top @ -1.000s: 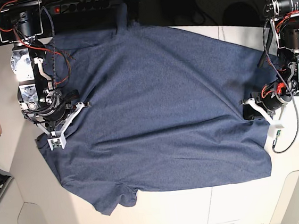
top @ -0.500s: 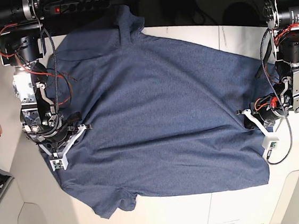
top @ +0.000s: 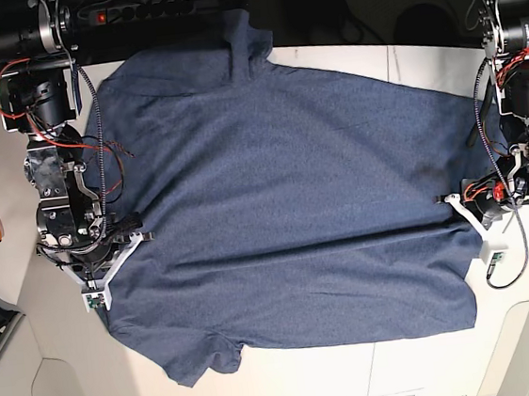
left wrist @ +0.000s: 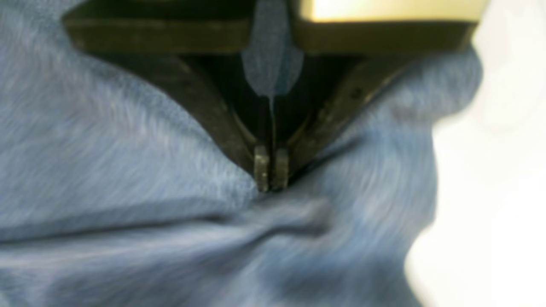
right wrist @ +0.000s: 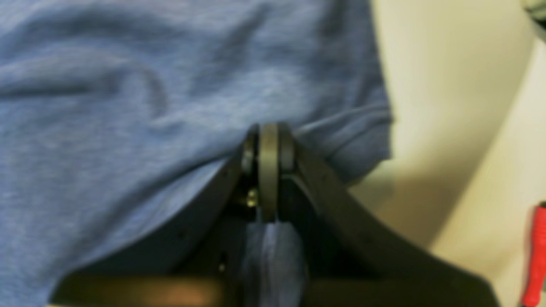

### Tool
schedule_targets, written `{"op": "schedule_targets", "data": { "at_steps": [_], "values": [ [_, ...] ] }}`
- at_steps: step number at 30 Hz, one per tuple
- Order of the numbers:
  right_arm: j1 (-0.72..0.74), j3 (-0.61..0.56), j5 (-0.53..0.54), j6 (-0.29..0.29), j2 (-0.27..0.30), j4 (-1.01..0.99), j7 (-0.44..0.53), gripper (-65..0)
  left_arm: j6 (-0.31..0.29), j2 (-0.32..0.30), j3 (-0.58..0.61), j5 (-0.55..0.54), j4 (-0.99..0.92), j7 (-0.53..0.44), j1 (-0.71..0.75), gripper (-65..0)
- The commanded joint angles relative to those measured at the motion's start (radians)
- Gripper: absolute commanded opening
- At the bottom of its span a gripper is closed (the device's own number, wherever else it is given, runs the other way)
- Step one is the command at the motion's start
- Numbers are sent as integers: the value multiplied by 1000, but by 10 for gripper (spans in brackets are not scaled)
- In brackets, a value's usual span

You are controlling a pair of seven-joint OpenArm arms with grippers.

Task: Layout the t-shirt on the table in an organized manner, then fold the t-shirt properly
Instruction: 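Slide both grippers toward the collar corners of the shirt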

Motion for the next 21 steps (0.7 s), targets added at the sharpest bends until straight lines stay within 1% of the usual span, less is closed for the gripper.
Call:
{"op": "schedule_targets", "data": {
  "at_steps": [1,4,8,12,13,14,15,16,17,18,19,20,21],
  "values": [
    [29,2,-2,-7,5,13,31,-650,26,-19,1,55,-7,103,4,-650],
    [28,2,0,-7,4,13,40,-650,26,-35,1,46,-7,117,6,-650],
    [28,2,0,-7,5,13,41,-650,14,-51,0,-39,-5,108,6,-650],
    [28,2,0,-7,5,21,40,-650,-101,-55,-28,-150,11,56,6,-650],
    [28,3,0,-13,5,27,40,-650,-135,-55,-42,-189,18,57,6,-650],
    [28,5,0,-33,5,32,40,-650,-166,-55,-55,-234,28,57,6,-650],
    [28,7,0,-53,4,39,40,-650,-198,-55,-69,-281,38,57,6,-589],
    [28,10,0,-60,5,50,40,-650,-232,-55,-85,-327,47,58,6,-511],
    [28,16,0,-59,5,63,37,-650,-242,-55,-102,-367,54,61,6,-439],
    [26,24,0,-59,5,79,31,-576,-242,-55,-119,-407,59,62,6,-386],
    [25,34,0,-56,5,101,21,-501,-242,-55,-136,-445,64,68,6,-364],
    [24,45,-3,-50,5,126,11,-459,-242,-55,-153,-473,66,73,6,-363],
    [21,59,-23,-49,5,157,5,-455,-242,-55,-170,-494,67,73,6,-363]
  ]
}}
